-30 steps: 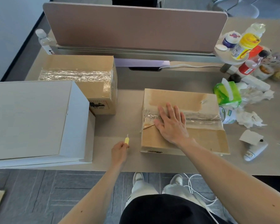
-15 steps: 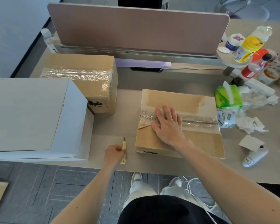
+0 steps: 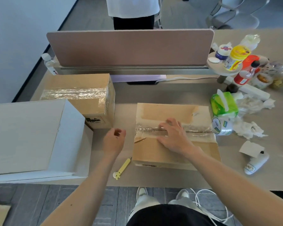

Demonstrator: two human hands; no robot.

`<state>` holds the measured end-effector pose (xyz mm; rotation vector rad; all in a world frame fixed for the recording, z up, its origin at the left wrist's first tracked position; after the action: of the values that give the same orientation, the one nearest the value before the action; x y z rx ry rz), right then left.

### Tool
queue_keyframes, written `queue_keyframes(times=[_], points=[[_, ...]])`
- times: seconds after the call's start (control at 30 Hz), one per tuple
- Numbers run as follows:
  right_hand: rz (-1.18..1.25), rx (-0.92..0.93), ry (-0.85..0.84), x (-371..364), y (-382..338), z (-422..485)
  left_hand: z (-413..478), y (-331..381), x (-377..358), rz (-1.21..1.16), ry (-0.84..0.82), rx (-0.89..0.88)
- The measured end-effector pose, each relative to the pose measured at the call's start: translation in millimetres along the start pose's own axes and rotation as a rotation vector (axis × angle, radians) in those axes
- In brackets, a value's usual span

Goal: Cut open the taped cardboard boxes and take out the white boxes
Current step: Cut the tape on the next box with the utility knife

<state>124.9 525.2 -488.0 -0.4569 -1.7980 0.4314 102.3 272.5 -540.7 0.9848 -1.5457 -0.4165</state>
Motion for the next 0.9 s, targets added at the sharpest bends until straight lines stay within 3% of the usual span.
queue_keyframes(times=[0.1, 0.2, 0.3, 0.4, 0.57, 0.7, 0.9], points=[[-0.120, -0.038, 0.059, 15.5, 14.3, -6.6, 24.4, 71.9, -6.4, -0.055, -0.039, -0.267], [-0.200, -0.097, -0.007, 26.3, 29.2, -13.2, 38.7, 119.0, -38.2, 0.297, -0.306, -0.541], [-0.275, -0.126, -0.082, 32.0, 37.3, -18.3, 38.6, 137.9, -65.5, 0.649, -0.518, -0.661], [-0.318, -0.148, -0.111, 30.6, 43.6, -18.1, 44.6, 138.6, -79.4, 0.784, -0.579, -0.715], [-0.289, -0.219, -0.164, 34.7, 44.4, 1.0, 52.6, 135.4, -81.4, 0.624, -0.597, -0.765], [-0.190, -0.238, -0.218, 41.4, 45.3, 10.5, 56.2, 140.4, -81.2, 0.625, -0.596, -0.756], [-0.168, -0.183, -0.054, 79.6, 35.0, 9.4, 72.8, 157.1, -89.9, 0.663, -0.624, -0.732]])
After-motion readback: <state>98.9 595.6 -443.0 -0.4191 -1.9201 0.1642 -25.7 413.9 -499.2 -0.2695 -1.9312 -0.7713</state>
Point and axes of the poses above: each hand's wrist, its own z-axis towards the middle knuckle, its own x-axis out of the back of the hand, y = z × x, the point moved 5 cm from there along z, towards the middle knuckle
